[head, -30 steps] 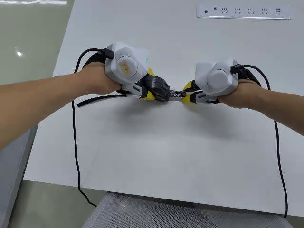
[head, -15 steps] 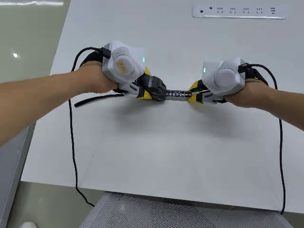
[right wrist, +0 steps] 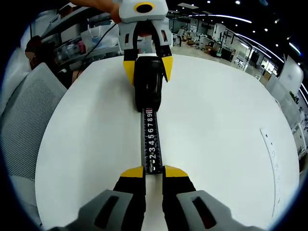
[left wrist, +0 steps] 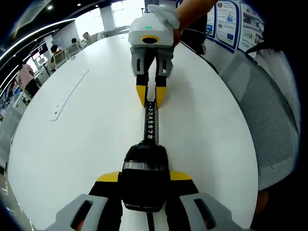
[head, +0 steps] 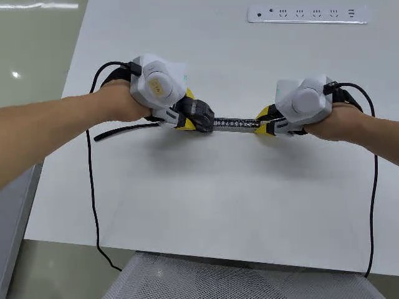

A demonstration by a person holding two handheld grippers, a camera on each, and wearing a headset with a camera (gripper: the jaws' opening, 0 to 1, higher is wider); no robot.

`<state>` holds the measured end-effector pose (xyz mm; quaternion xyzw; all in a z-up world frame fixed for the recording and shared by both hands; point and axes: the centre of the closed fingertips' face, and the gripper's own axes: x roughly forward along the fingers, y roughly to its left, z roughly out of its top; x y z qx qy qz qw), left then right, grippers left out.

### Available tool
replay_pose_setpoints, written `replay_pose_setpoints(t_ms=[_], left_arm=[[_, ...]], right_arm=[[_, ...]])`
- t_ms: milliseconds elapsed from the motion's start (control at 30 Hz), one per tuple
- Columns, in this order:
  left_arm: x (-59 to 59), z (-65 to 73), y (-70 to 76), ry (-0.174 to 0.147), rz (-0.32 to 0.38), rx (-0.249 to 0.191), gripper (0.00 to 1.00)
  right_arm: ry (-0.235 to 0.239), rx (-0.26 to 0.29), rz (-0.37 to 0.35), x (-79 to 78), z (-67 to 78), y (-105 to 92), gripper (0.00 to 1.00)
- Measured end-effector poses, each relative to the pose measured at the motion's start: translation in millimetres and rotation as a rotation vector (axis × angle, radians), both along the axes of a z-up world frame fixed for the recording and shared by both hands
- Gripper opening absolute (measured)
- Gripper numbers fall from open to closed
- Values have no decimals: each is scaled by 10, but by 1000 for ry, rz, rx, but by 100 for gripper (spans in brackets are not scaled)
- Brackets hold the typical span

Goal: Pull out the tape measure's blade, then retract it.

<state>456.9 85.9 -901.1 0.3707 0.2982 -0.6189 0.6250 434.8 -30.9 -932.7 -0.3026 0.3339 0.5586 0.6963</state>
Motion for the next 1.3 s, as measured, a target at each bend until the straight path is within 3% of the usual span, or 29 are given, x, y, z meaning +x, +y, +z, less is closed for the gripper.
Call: replay_pose_setpoints(t_ms=[1300], left_arm=[[-7, 0, -6, 4, -19, 20, 31]], right_arm=[[32, -26, -71, -112, 3, -611, 11]])
